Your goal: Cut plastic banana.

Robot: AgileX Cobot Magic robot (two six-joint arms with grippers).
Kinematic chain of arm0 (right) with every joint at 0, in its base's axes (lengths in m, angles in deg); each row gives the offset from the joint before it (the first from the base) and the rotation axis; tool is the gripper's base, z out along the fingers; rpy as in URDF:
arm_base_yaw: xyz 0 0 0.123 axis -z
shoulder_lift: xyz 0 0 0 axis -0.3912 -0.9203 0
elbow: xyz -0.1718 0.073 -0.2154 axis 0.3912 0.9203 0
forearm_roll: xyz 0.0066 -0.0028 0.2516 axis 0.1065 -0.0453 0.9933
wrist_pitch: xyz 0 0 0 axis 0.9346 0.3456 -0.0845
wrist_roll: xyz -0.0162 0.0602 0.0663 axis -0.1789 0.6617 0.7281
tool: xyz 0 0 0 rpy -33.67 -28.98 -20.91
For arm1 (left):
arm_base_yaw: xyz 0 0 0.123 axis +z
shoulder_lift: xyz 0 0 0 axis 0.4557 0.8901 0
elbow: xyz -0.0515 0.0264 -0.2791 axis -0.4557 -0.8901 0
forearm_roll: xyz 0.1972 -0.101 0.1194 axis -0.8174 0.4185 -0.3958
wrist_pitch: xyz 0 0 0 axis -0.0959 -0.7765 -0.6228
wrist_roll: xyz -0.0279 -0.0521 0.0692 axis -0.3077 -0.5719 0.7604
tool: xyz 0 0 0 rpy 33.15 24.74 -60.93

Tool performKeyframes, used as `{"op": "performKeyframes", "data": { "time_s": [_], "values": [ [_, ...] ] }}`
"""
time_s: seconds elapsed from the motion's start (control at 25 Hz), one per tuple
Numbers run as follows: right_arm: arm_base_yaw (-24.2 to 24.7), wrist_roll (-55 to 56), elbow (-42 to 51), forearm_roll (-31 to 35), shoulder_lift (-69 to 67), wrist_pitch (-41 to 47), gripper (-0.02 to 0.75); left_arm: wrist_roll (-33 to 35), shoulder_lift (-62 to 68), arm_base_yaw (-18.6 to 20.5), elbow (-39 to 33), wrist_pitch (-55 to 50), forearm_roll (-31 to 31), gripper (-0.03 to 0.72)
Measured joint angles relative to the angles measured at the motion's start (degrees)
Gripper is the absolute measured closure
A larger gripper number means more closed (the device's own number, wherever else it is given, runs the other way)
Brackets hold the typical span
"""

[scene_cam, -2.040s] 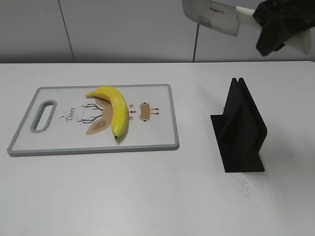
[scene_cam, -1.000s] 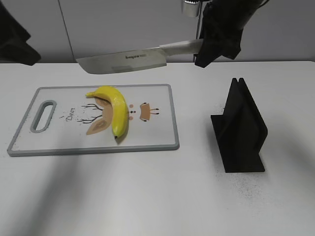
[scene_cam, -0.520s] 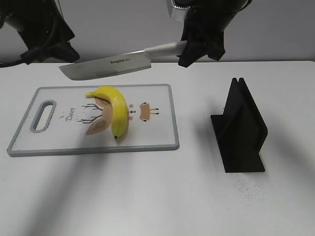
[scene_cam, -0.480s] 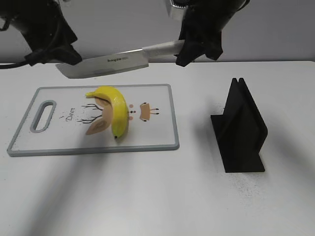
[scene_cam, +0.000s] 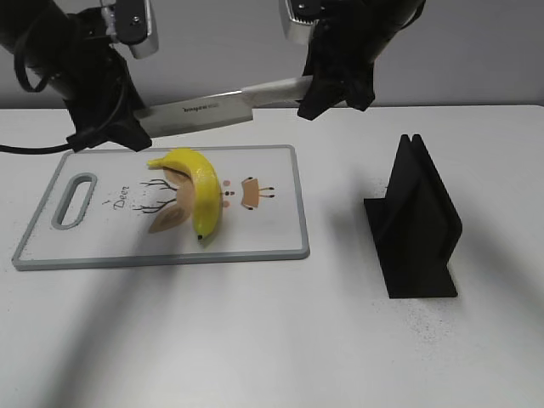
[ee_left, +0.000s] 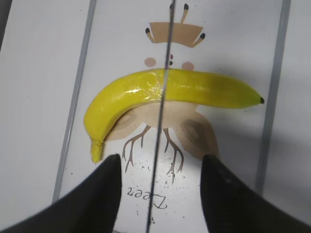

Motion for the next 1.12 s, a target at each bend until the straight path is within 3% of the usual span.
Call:
{"op": "performKeyframes", "data": {
  "time_s": [0.08, 0.24, 0.36, 1.12],
  "values": [
    [0.00, 0.00, -0.05, 0.12, 0.00, -0.65, 0.573, 0.06, 0.38, 0.00, 0.05, 0.76, 0.00, 0.256],
    [0.00, -0.07, -0.05, 0.12, -0.05, -1.14, 0.573, 0.17, 0.35, 0.00, 0.05, 1.34, 0.07, 0.566],
    [0.00, -0.26, -0.05, 0.12, -0.29, -1.13, 0.573, 0.17, 0.35, 0.00, 0.05, 1.66, 0.07, 0.663],
    [0.92, -1.50, -0.05, -0.51, -3.04, -4.05, 0.573, 0.76, 4.91, 0.05, 0.05, 5.43, 2.39, 0.681]
  ]
}}
